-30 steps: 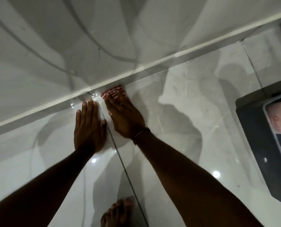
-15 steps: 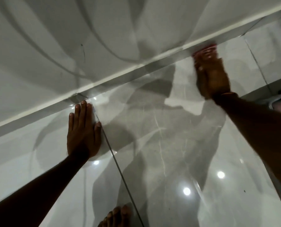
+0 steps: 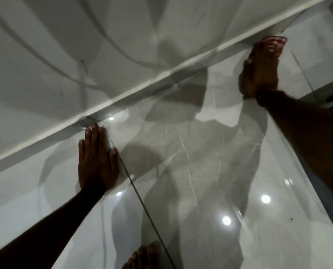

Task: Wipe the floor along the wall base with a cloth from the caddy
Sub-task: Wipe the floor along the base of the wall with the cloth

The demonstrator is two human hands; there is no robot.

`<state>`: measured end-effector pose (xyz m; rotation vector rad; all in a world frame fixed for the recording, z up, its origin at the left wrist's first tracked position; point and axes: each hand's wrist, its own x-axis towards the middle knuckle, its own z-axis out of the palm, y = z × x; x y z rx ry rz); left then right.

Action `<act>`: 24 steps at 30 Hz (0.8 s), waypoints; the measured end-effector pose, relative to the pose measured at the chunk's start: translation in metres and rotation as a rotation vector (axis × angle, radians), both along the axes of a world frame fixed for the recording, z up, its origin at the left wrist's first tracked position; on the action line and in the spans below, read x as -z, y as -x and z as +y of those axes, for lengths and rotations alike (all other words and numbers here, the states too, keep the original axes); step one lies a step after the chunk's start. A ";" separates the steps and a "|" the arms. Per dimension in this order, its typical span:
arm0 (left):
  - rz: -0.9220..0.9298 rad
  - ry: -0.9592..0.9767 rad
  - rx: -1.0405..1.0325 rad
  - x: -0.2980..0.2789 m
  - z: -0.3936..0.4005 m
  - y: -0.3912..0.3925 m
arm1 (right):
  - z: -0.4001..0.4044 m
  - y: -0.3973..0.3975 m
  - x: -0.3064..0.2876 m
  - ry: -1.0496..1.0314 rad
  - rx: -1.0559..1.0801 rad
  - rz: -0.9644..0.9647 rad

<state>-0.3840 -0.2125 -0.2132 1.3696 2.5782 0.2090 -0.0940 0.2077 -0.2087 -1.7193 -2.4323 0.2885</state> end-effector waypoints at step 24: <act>-0.073 0.213 0.139 -0.035 -0.003 0.002 | -0.299 0.157 -0.023 0.309 -0.469 0.457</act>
